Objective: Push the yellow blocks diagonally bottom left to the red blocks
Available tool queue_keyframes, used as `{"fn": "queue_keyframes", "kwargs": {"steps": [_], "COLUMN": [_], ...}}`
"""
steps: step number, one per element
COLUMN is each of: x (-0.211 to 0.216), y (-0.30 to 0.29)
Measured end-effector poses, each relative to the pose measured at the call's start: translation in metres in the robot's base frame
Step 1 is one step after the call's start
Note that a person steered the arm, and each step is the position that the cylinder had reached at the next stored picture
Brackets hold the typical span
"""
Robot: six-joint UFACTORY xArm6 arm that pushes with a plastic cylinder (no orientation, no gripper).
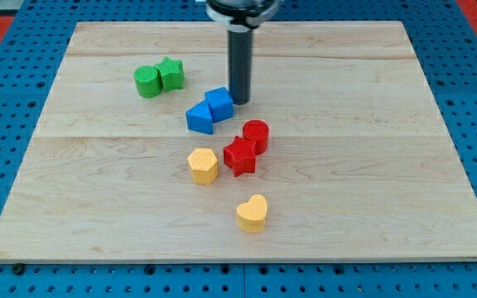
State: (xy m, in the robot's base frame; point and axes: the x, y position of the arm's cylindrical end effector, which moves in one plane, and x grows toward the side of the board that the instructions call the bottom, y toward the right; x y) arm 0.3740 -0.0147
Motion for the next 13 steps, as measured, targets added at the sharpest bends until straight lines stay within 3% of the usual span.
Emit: {"fn": "queue_keyframes", "kwargs": {"steps": [1, 3, 4, 6, 7, 10, 12, 13], "x": [0.010, 0.027, 0.084, 0.206, 0.245, 0.232, 0.226, 0.209], "y": [0.004, 0.186, 0.210, 0.198, 0.141, -0.002, 0.079, 0.067]}}
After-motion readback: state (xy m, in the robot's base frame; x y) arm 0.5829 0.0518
